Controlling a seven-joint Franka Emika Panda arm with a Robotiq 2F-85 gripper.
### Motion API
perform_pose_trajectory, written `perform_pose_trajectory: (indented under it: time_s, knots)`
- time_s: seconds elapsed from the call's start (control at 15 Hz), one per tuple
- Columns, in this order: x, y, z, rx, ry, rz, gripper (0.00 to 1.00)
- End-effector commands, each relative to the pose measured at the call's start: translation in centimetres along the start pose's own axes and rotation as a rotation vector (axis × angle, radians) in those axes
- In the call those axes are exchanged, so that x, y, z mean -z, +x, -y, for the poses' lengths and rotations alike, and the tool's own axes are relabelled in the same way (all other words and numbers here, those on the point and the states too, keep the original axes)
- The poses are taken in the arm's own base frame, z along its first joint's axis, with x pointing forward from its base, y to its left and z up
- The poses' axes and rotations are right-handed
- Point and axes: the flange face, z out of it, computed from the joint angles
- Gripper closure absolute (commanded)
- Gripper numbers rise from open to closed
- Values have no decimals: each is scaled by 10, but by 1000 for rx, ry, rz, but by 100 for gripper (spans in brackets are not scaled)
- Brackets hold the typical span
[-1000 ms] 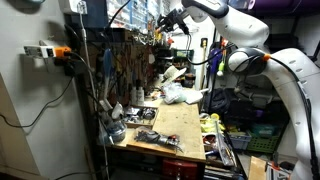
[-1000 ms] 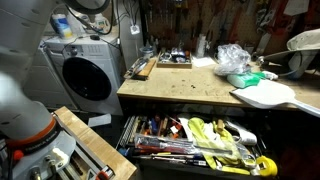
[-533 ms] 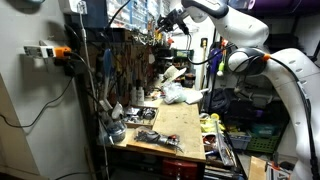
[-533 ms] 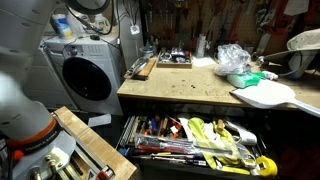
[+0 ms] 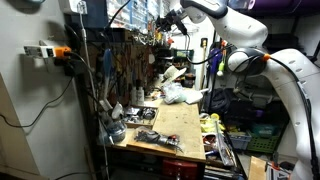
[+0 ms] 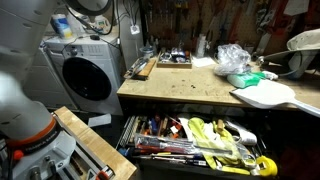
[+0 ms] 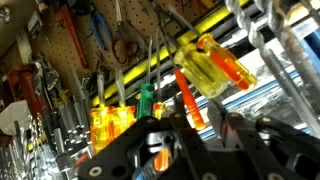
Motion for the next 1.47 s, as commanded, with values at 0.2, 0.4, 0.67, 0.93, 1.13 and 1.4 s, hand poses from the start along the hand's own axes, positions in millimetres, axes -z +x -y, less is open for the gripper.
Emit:
perform_pose_trajectory:
  time_s: [0.2, 0.4, 0.67, 0.93, 1.13, 1.4]
  knots:
    - [1, 4, -7, 19, 3, -47, 93]
    - [1, 3, -11, 20, -10, -44, 97]
    - [4, 5, -10, 30, -29, -50, 97]
    - [15, 10, -3, 67, -54, -70, 97]
    - [23, 13, -1, 114, -99, -78, 97]
    - [29, 13, -5, 166, -171, -57, 97]
